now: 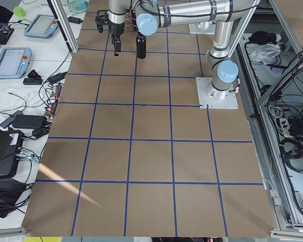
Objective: Place wine into wine basket
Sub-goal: 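Reach the right gripper over the bottle neck and grasp it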
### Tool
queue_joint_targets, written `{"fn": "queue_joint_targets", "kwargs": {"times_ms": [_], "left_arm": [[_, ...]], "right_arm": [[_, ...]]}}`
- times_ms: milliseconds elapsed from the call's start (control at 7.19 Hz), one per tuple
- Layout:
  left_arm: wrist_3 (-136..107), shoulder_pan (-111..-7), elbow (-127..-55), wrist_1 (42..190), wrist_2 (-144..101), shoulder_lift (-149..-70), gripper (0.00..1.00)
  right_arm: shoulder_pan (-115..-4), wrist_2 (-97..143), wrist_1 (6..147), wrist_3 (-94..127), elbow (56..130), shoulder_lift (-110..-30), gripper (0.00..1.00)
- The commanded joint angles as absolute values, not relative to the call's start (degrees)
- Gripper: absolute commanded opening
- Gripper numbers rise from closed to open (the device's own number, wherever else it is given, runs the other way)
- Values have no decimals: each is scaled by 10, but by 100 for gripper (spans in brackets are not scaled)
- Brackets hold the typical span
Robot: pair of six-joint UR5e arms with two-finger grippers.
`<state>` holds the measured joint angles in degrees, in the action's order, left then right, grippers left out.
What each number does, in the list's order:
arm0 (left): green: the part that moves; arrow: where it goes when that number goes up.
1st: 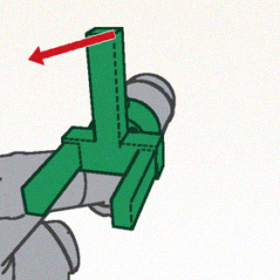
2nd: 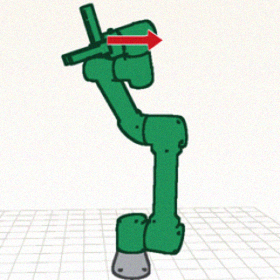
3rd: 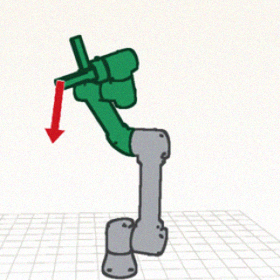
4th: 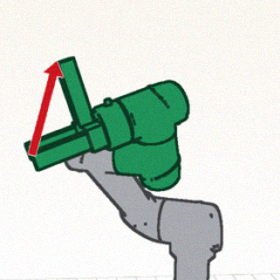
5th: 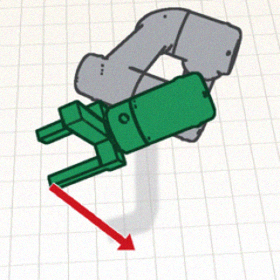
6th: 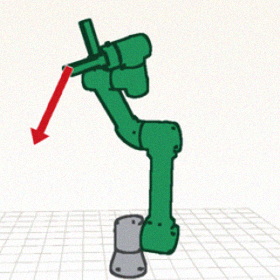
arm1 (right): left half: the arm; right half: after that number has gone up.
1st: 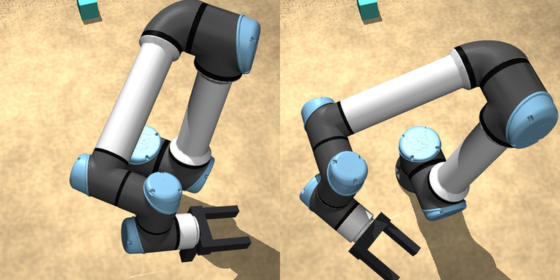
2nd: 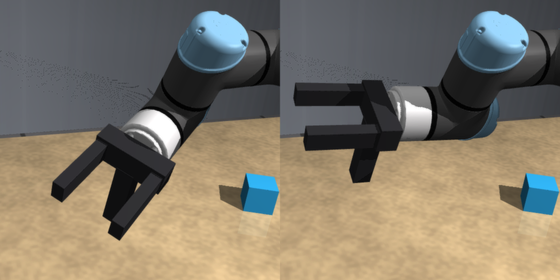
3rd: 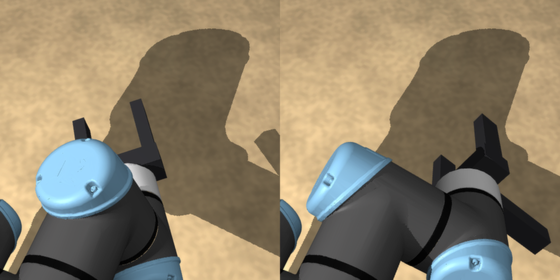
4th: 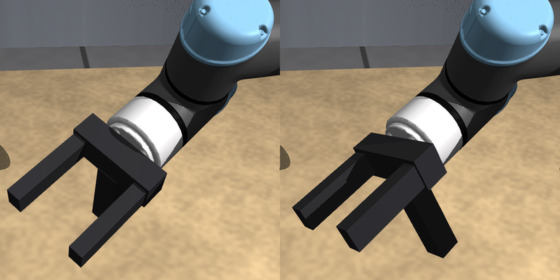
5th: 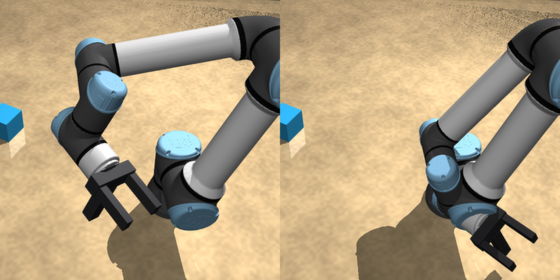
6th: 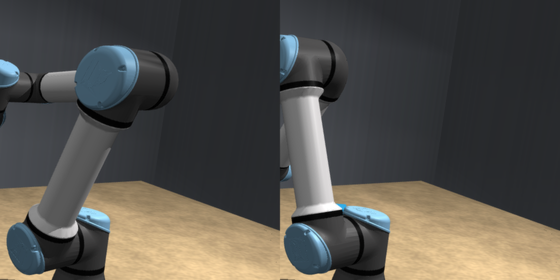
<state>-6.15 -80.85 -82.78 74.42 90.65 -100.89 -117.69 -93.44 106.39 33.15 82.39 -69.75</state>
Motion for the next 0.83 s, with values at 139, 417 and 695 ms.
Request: {"fn": "queue_joint_targets", "kwargs": {"times_ms": [139,417,695], "left_arm": [[-61,-795,-827,748,908,-1006,100],[-60,-793,-828,772,911,-1005,100],[-57,-786,-829,773,912,-1000,100]], "right_arm": [[-1177,-933,1064,331,825,-697,65],[-1177,-916,1070,330,824,-698,32],[-1177,-917,1067,328,826,-703,7]]}}
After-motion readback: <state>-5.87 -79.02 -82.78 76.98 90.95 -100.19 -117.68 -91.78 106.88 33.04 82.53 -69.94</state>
